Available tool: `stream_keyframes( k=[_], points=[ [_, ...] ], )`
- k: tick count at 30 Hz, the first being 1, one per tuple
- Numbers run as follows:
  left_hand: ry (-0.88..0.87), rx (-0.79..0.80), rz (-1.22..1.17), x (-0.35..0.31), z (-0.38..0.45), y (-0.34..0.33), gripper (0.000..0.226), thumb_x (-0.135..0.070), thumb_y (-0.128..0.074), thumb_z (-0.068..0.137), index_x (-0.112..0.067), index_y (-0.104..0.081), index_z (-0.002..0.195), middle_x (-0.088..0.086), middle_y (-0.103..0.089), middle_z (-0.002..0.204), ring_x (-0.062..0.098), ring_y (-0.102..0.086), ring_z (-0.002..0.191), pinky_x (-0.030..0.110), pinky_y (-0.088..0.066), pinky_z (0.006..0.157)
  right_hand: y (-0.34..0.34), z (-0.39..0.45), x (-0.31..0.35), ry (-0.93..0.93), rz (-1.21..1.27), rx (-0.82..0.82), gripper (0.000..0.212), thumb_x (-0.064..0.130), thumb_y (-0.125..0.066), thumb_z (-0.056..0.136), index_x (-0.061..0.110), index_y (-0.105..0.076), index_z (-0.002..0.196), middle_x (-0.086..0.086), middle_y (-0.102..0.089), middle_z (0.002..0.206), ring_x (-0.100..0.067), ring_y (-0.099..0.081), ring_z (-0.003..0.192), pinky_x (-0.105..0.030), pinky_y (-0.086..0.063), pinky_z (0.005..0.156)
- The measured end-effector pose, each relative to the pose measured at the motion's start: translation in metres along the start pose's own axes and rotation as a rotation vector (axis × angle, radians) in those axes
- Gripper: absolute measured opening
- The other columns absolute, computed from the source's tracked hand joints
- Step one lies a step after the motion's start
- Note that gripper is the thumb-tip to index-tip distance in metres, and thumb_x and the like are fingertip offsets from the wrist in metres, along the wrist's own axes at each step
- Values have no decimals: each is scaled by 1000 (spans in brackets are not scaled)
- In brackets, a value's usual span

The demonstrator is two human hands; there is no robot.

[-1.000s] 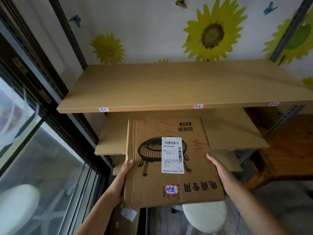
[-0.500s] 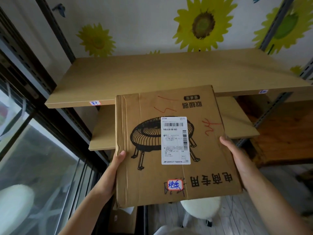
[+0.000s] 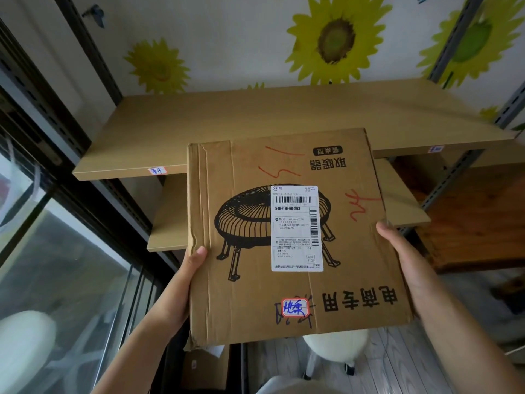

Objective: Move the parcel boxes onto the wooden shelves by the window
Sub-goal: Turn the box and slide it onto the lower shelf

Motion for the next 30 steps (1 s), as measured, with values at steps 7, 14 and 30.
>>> stream_keyframes(
  k=[7,14,30],
  points=[
    [170,-24,31,37,7,12,120,-77,-83,45,-20,-50,145,11,-77,119,27,-75,106,42,-56,89,6,13,-22,-11,-112,14,21,33,-46,101,23,-64,101,-7,-75,92,-19,-72,85,-22,-54,64],
    [317,-91,-30,61,16,15,56,-54,-55,90,-19,-58,134,11,-81,104,29,-73,97,41,-56,76,13,29,-71,-203,-108,-47,27,33,-39,104,21,-63,104,3,-79,75,-18,-72,79,-31,-52,61],
    [350,-187,-192,85,74,31,35,-32,-65,92,-15,-66,122,13,-77,109,32,-69,104,48,-57,85,11,70,-101,-410,-111,-205,42,48,-55,95,17,-61,123,-13,-71,103,-30,-64,97,-45,-51,84]
  ],
)
Point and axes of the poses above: each hand's wrist, its own z-axis towards the middle knuckle, its own y-axis out of the back of the hand, x = y × z, the point moved 8 cm from there along z, towards the middle knuckle
